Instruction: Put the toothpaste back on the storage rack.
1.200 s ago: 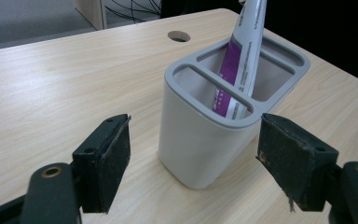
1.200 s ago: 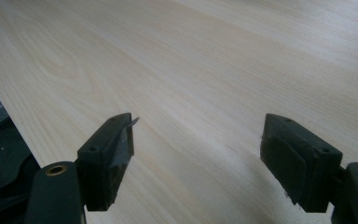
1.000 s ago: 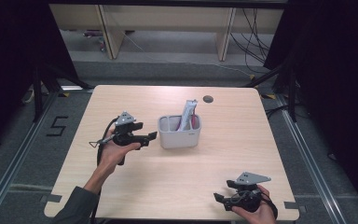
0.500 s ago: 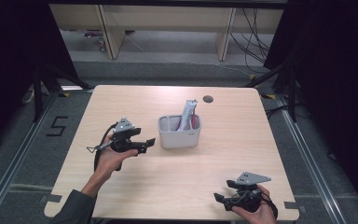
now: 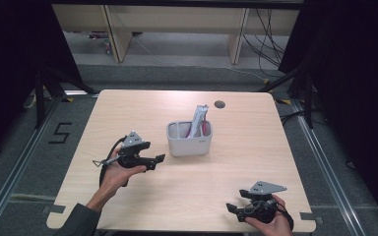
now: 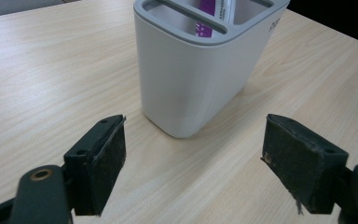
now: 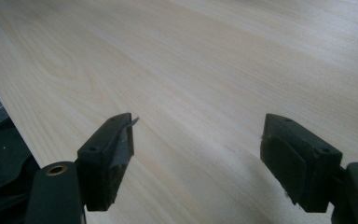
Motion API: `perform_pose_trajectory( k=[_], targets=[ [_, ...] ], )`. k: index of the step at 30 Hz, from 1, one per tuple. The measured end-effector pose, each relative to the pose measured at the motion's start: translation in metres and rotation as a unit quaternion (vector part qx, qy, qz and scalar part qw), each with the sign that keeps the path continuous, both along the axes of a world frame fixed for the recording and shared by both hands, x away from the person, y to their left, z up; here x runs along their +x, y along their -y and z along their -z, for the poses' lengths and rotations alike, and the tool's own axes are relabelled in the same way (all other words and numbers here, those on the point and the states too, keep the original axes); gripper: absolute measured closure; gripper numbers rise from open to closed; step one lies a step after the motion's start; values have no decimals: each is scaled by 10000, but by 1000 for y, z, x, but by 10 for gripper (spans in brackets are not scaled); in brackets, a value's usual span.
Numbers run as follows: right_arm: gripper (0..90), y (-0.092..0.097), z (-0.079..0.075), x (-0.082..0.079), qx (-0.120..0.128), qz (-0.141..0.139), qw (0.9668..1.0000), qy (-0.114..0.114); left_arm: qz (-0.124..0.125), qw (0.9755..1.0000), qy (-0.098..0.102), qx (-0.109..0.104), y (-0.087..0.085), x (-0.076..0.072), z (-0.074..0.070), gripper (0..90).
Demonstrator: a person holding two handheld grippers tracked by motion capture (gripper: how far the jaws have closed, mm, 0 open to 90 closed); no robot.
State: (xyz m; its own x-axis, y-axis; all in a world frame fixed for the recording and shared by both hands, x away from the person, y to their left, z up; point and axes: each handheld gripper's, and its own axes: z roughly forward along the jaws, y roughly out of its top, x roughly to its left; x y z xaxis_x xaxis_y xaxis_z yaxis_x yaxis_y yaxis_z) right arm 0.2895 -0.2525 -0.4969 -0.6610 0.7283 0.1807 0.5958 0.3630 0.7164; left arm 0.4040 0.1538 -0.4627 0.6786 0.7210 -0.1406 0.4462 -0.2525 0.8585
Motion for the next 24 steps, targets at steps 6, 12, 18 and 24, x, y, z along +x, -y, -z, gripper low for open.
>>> perform_pose_trajectory(
  k=[6,12,18,24],
  targets=[
    [268,1,0,-3,107,31,9999,-123,40,10000,-44,-4,-4,-8,6,201],
    [268,3,1,-3,98,20,9999,-17,49,10000,-64,41,-8,-15,10,196],
    [268,4,1,-2,111,-32,9999,12,90,9999,-104,99,-11,-25,15,196],
    [267,4,1,-2,123,-15,9999,-40,103,9998,-120,137,-15,-36,21,192]
  ],
)
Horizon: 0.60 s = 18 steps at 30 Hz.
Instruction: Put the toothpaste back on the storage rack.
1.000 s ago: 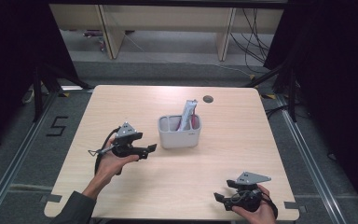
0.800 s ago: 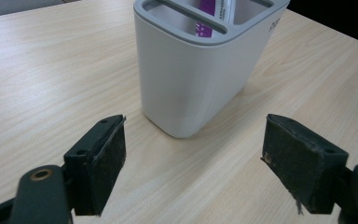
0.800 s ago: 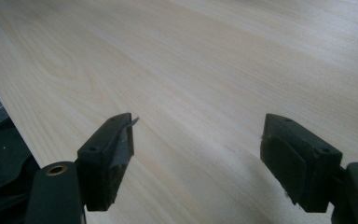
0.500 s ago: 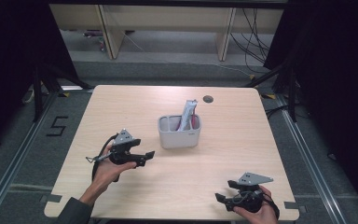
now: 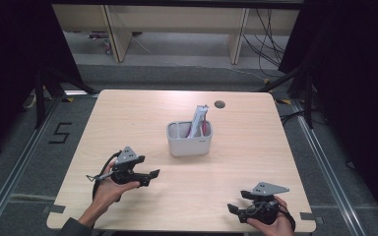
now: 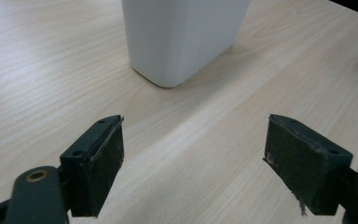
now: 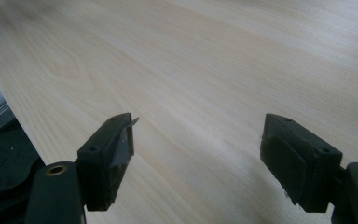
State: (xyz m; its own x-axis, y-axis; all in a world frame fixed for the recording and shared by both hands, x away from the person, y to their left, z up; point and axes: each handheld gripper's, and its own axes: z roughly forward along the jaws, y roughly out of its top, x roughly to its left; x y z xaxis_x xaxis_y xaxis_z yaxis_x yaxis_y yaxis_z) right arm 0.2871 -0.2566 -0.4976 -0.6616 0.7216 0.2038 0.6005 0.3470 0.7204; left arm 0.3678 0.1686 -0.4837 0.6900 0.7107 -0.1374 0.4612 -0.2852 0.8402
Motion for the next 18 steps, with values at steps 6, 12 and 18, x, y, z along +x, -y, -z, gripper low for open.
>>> perform_pose_trajectory(
  k=[6,12,18],
  targets=[
    [268,1,-1,-1,-26,12,10000,92,14,10000,-46,53,-5,-14,5,190],
    [268,0,-1,-2,16,-22,10000,-76,-2,10000,14,43,-10,-27,8,188],
    [268,0,-1,-2,-112,9,9999,52,28,9999,9,116,-13,-40,13,188]
  ],
)
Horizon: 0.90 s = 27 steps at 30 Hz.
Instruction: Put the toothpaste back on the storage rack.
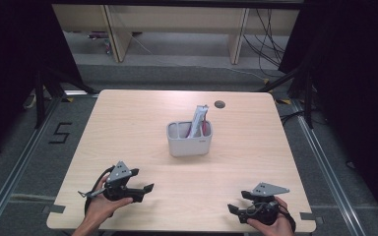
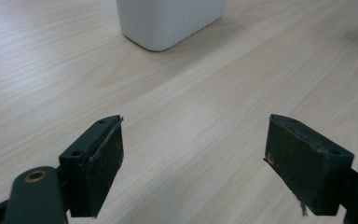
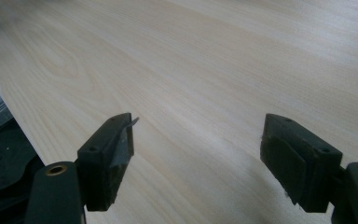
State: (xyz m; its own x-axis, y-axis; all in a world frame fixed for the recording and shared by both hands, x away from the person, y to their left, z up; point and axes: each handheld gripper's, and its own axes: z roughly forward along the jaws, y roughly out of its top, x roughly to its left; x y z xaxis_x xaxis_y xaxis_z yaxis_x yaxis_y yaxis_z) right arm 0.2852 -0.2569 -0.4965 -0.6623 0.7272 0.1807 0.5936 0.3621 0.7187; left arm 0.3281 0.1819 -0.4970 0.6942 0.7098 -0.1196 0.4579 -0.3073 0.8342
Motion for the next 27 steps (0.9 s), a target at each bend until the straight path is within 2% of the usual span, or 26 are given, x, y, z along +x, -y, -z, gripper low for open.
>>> perform_pose_trajectory(
  k=[1,4,8,11,13,14,19,21,22,23,24,25,26,27],
  targets=[
    [267,-1,1,-1,32,32,10000,-13,23,10000,42,69,0,-4,1,188],
    [267,-2,2,0,61,-18,10000,-31,68,9999,61,64,-1,-8,2,186],
    [268,-2,0,-1,-6,8,10000,69,12,10000,18,70,-3,-19,3,166],
    [268,-3,0,-3,3,64,10000,-12,65,9999,-13,89,-5,-24,4,161],
    [268,-4,0,-3,17,73,10000,31,64,9999,-2,101,-6,-25,4,154],
    [268,-4,0,-1,47,-109,9999,-51,57,9999,-9,153,-7,-27,3,154],
    [268,-4,0,-1,33,-112,9999,-62,73,9999,-33,99,-7,-35,6,154],
    [268,-4,0,-1,62,-154,9998,-66,96,9996,-98,242,-6,-39,8,154],
    [268,-4,0,-1,62,-154,9998,-66,96,9996,-98,242,-6,-39,8,154],
    [268,-5,0,-3,11,34,10000,-45,165,9995,-176,213,-6,-42,9,155],
    [267,-5,0,-3,10,25,10000,-46,150,9997,-173,117,-4,-43,11,155],
    [267,-5,0,-3,10,25,10000,-46,150,9997,-173,117,-4,-43,11,155],
    [267,-5,0,-3,2,35,10000,-47,210,9992,-221,269,-4,-47,11,155],
    [268,-5,0,-4,35,72,9999,-105,193,9994,-214,211,-3,-49,11,155]
  ],
)
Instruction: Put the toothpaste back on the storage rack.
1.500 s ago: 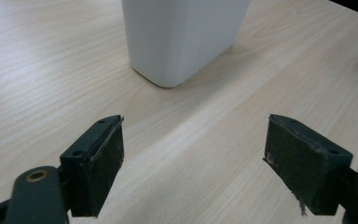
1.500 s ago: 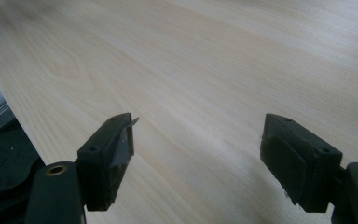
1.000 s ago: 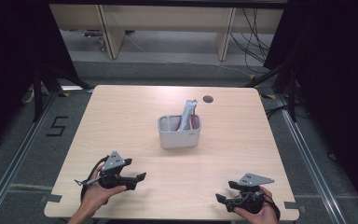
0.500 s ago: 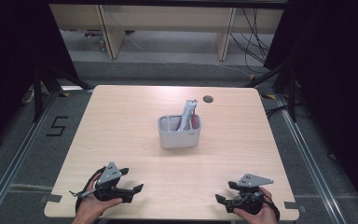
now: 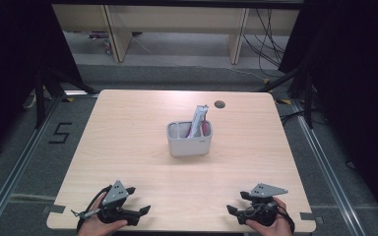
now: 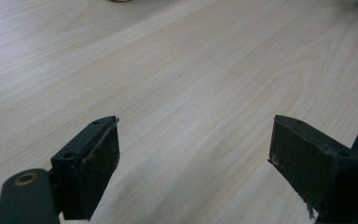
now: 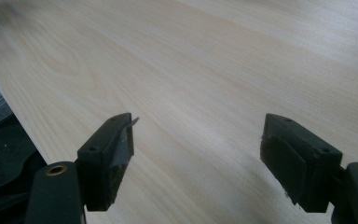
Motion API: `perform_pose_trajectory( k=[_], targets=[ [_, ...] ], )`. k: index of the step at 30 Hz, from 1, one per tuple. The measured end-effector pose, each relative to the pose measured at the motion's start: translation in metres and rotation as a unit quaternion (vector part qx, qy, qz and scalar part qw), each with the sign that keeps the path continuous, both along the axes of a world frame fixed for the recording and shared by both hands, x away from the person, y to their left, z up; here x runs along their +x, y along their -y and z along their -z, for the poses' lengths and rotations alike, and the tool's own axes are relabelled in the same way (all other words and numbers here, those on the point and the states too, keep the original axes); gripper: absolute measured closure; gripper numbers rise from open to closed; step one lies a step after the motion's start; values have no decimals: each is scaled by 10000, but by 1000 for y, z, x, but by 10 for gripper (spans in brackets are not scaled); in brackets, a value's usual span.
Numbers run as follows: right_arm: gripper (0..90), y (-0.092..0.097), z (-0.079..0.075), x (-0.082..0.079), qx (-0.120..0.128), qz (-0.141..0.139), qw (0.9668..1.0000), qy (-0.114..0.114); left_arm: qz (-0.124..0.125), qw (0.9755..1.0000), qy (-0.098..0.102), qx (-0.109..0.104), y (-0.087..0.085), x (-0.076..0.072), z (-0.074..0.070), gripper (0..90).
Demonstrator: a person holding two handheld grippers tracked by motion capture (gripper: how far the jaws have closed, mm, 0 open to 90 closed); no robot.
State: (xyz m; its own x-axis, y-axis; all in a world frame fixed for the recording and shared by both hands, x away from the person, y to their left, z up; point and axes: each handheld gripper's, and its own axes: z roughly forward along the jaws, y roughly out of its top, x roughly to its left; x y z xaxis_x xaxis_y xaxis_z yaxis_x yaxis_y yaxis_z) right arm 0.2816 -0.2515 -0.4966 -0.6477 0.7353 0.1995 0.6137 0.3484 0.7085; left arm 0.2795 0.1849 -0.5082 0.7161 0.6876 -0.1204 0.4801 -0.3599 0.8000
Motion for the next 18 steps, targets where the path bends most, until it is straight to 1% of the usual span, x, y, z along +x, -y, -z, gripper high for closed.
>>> perform_pose_trajectory(
  k=[1,2,3,4,5,6,7,8,9,10,11,13,14,15,16,18],
  targets=[
    [267,1,1,2,-5,-122,9998,138,61,9999,12,129,-2,-1,-1,155],
    [268,2,1,3,-4,-178,9998,59,-15,10000,26,29,-1,-3,0,155],
    [267,2,1,2,-3,-174,9998,63,-15,10000,26,29,-1,-3,0,155],
    [267,2,1,2,-3,-174,9998,63,31,10000,14,78,-2,-3,-1,155],
    [267,2,1,3,-3,-176,9998,63,-29,10000,14,43,-1,-4,-1,155],
    [267,1,1,2,-53,-91,9998,168,34,9998,34,207,-3,-4,-3,155],
    [267,1,1,2,-53,-91,9998,168,34,9998,34,207,-3,-4,-3,155],
    [267,1,1,1,-67,-47,9999,97,13,9998,50,203,-2,-3,-2,155],
    [268,1,1,1,-69,-34,9999,96,13,9998,50,203,-2,-3,-2,155],
    [267,1,1,1,-58,-39,9999,93,26,9997,63,246,-1,-4,-3,155],
    [267,1,1,2,-61,-67,9999,133,26,9997,63,246,-1,-4,-3,155],
    [267,1,1,2,-63,-65,9999,136,51,9996,85,270,1,-4,-2,155],
    [267,2,1,2,-72,-91,9998,174,130,9992,112,362,0,-4,-2,155],
    [268,2,1,2,-99,-68,9997,199,130,9992,112,362,0,-4,-2,155],
    [267,2,1,2,-98,-66,9998,179,134,9991,108,397,0,-3,-3,155],
    [268,1,1,1,-97,-55,9998,147,105,9992,106,381,0,-3,-2,155]
  ],
)
